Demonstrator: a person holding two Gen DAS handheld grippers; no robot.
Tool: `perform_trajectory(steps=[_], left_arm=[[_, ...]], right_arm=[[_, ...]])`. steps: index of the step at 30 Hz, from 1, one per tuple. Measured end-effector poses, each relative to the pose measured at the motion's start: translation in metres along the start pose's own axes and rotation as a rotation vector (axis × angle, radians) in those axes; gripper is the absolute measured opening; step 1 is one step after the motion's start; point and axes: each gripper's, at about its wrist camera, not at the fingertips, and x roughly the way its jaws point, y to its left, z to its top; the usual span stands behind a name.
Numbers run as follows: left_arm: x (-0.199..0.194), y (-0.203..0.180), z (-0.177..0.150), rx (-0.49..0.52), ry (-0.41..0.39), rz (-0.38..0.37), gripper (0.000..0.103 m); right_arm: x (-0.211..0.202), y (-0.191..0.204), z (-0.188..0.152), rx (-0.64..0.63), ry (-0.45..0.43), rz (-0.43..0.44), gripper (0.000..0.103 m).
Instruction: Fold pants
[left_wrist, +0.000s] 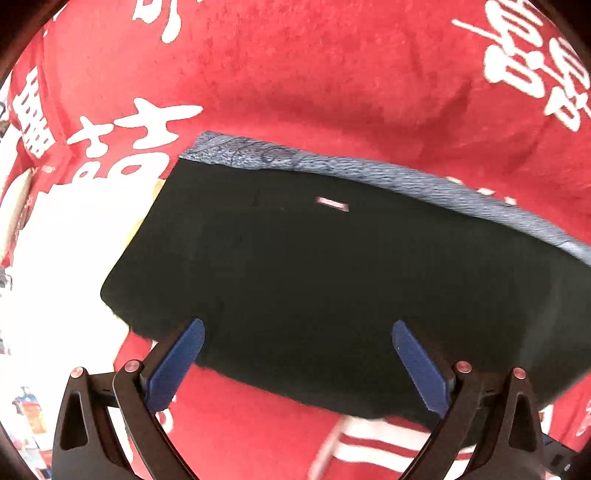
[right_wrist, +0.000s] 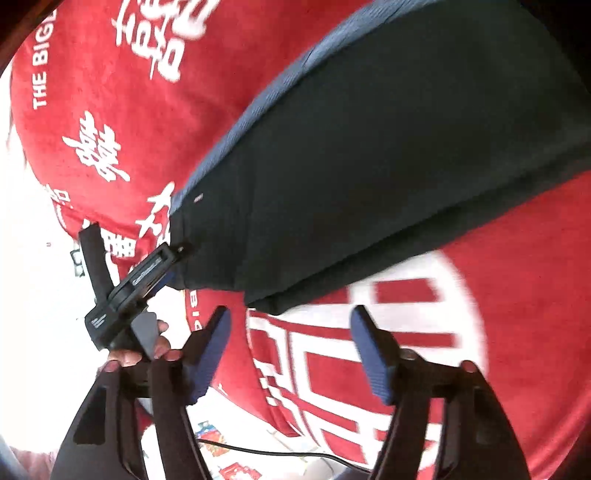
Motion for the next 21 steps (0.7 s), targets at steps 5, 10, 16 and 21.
perform_trajectory(steps=[5,10,16,21], left_arm=[[0.020,0.003,-0.007,0.043,0.030,0.012,0.102],[0.027,-0.006,-0.012,0.119,0.003,0.029,0.102],[0.003,-0.017,-0.005,0.111,-0.002,-0.073,0.102],[0.007,-0.051,-0.009,0.165,0.045,-0.138,0.102]], right_arm=[[0.019,0.004,0.000,-0.008,0.000,0.005,0.060],[0.022,-0.001,0.004,0.053,-0.038,0.041,0.060],[0.004,-0.004,-0.003,0.142,-0.104,0.082,0.060],[0.003,-0.017,0.003,0.193,-0.120,0.090,0.060]])
